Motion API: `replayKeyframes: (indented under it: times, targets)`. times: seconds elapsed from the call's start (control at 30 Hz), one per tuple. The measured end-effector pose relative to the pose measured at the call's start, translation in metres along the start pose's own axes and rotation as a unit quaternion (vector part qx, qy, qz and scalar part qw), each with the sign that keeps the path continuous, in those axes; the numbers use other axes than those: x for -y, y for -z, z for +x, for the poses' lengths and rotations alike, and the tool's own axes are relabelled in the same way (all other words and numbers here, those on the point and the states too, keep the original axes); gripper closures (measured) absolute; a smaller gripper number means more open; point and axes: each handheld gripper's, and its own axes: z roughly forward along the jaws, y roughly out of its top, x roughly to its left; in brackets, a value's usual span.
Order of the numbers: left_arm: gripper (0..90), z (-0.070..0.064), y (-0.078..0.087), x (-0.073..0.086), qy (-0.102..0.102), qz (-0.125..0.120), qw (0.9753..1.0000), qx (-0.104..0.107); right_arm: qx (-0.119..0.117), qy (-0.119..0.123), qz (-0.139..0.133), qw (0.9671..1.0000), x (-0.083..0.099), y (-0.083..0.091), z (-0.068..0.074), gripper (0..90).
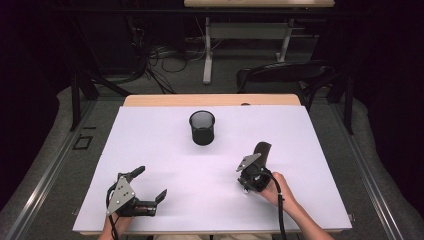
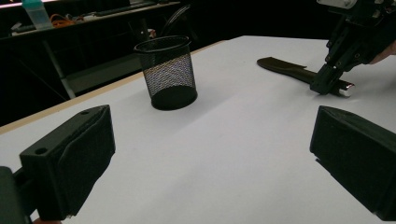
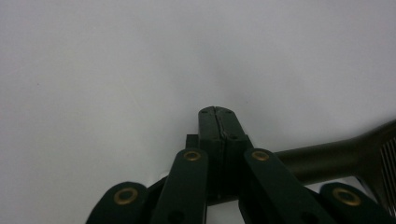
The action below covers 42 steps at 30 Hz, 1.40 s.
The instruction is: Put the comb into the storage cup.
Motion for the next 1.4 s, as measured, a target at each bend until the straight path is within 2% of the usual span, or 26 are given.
replayKeyframes:
  times: [0.77,0.87,1.4]
  targets:
    - [0.0,0.000,0.001,0.000,0.000,-0.001,1.0000,-0.001,0.001,-0.012,0.031,0.9994,0.010,0.008,-0.005,90.0]
    - [0.0,0.000,0.001,0.000,-0.001,-0.002,1.0000,-0.002,0.001,-0.007,0.030,0.9995,0.011,0.009,-0.007,90.0]
    - [0.0,0.001,0.001,0.000,-0.002,0.000,1.0000,-0.001,0.003,-0.020,0.041,0.9990,0.016,0.015,-0.013,90.0]
